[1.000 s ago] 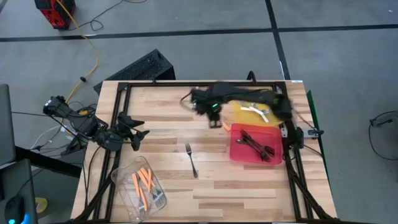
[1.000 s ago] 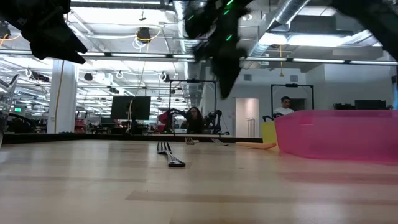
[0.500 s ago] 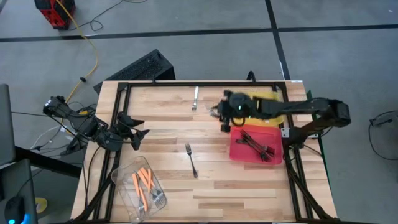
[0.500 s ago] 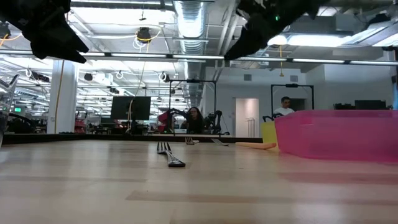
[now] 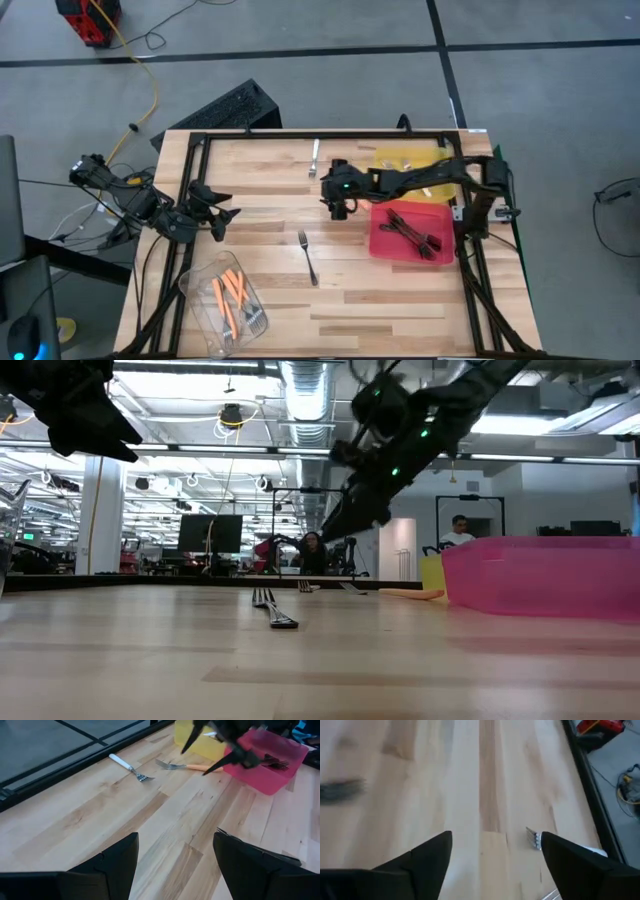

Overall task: Sort silverware by color (type)
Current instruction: Put the white fork into the yellow bin

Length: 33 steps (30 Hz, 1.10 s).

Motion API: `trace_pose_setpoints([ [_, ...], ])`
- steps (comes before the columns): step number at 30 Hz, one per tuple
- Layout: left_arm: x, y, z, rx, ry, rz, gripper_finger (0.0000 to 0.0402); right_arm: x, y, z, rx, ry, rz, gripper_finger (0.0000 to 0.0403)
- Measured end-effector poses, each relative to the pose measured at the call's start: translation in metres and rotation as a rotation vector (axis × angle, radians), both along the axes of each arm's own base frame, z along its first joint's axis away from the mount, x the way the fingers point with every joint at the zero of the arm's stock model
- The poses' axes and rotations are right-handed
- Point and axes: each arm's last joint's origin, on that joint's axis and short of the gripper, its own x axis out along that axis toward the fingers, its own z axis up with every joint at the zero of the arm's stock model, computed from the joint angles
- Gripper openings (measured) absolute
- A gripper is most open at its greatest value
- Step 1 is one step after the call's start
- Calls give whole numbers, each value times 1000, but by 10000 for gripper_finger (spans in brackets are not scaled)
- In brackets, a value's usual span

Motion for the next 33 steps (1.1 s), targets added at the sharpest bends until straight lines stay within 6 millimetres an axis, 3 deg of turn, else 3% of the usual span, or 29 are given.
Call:
trace_pose_setpoints([
  [7, -1, 1, -1, 12, 15, 1, 242, 40, -16, -28, -208, 108, -110, 332],
  [13, -1, 1, -1, 15, 17, 0, 242, 56, -26, -49, -209, 144, -184, 325],
  [16, -1, 1, -1, 24, 20, 0, 242, 55, -31, -61, -197, 178, -231, 325],
  [24, -2, 2, -1, 41, 25, 11, 242, 54, -42, -64, -145, 138, -302, 321],
  [33, -2, 2, -1, 41, 25, 11, 242, 52, -49, -65, -96, 111, -366, 273],
])
